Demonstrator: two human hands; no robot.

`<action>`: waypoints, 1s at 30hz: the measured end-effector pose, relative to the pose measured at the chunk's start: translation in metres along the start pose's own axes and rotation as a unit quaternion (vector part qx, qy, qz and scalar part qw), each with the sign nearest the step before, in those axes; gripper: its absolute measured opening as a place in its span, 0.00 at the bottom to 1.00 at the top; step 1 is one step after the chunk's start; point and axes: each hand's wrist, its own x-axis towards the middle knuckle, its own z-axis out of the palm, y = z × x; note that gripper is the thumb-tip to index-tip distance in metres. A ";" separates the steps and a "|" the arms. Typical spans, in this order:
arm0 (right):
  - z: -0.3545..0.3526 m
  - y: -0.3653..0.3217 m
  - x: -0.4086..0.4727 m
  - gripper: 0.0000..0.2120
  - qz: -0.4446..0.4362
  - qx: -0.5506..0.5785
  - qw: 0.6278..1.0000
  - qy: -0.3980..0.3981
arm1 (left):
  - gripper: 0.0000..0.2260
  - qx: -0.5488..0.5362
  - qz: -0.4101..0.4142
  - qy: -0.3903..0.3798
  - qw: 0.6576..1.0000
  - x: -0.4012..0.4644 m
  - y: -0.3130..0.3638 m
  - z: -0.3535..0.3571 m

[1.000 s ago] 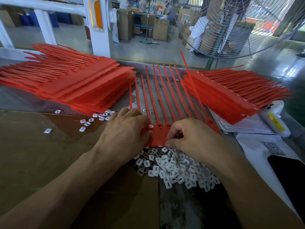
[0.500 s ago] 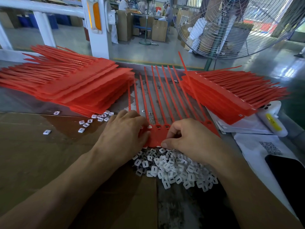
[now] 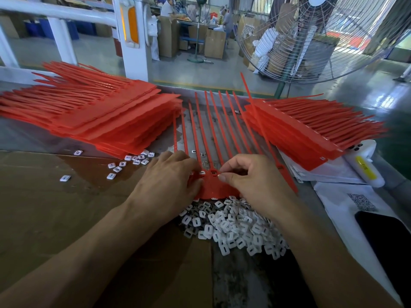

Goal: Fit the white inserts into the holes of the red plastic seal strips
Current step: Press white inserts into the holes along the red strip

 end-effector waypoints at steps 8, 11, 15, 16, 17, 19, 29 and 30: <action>0.005 0.004 0.003 0.07 -0.008 0.008 1.000 0.003 | 0.17 0.001 0.004 0.000 1.000 0.000 -0.001 0.001; 0.005 0.005 0.004 0.08 -0.011 0.016 1.000 0.008 | 0.17 0.004 0.004 -0.002 1.000 0.000 -0.001 0.001; 0.004 0.006 0.005 0.08 -0.015 0.028 0.999 0.022 | 0.16 -0.001 0.004 0.001 1.000 0.000 -0.001 0.001; 0.004 0.006 0.005 0.08 -0.015 0.033 0.999 0.025 | 0.16 -0.001 0.003 0.001 1.000 0.001 -0.001 0.001; 0.004 0.006 0.005 0.08 -0.017 0.038 0.999 0.029 | 0.17 -0.001 0.003 0.001 1.000 0.001 -0.001 0.001; 0.005 0.006 0.005 0.08 -0.023 0.042 0.998 0.035 | 0.17 0.000 0.003 0.001 1.000 0.001 -0.001 0.001; 0.011 0.008 0.011 0.08 -0.037 0.015 0.998 0.039 | 0.16 0.000 0.004 0.000 1.000 -0.001 0.000 0.001; 0.012 0.008 0.012 0.08 -0.039 0.008 0.998 0.039 | 0.16 0.000 0.004 0.000 1.000 -0.001 0.000 0.001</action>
